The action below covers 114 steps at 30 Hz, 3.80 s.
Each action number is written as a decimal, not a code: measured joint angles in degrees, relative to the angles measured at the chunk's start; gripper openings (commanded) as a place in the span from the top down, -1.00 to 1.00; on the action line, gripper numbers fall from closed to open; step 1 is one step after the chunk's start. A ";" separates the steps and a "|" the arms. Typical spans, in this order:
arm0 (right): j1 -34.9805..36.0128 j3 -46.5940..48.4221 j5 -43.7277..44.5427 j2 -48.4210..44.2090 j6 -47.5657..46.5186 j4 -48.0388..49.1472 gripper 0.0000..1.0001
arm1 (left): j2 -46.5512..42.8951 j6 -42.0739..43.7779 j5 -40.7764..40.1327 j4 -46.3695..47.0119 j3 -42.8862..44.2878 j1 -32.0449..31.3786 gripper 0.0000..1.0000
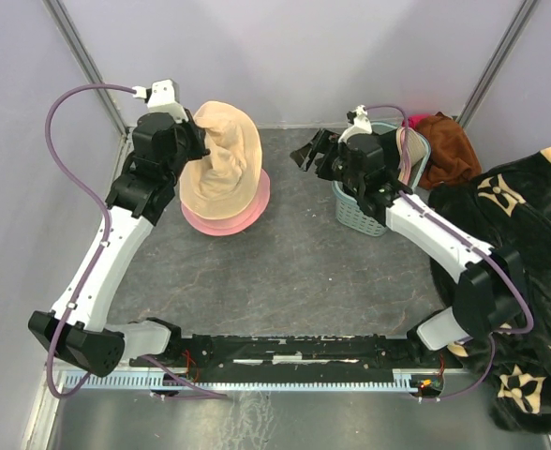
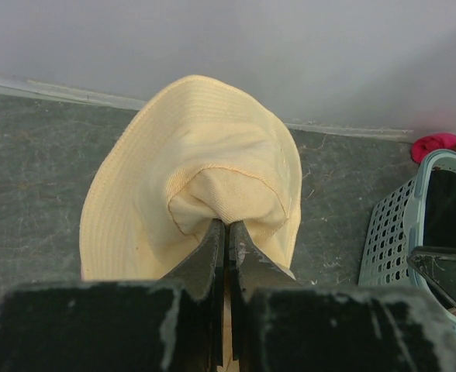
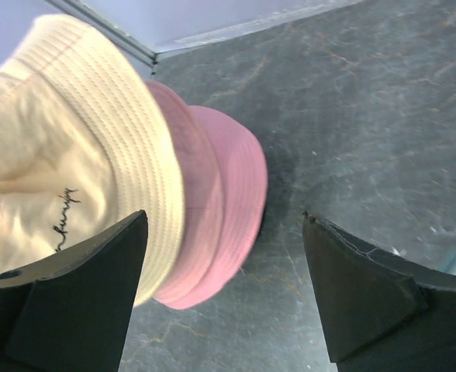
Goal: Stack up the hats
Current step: Stack the hat on the hat.
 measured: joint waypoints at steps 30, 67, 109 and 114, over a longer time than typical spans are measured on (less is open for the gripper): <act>0.26 10.38 -20.37 28.79 13.29 30.42 -0.83 | 2.91 -4.35 15.15 2.43 -6.12 11.89 0.95; 1.03 11.26 -25.14 33.92 23.10 42.99 0.69 | -1.70 -9.18 16.65 6.60 -14.45 13.49 -0.13; 1.42 12.09 -26.23 33.92 20.46 36.96 0.80 | -7.87 -41.66 29.22 50.97 -54.05 33.57 -0.81; 1.49 12.13 -26.21 33.92 20.24 36.63 0.80 | -5.53 -45.77 31.17 58.49 -56.28 33.88 -0.71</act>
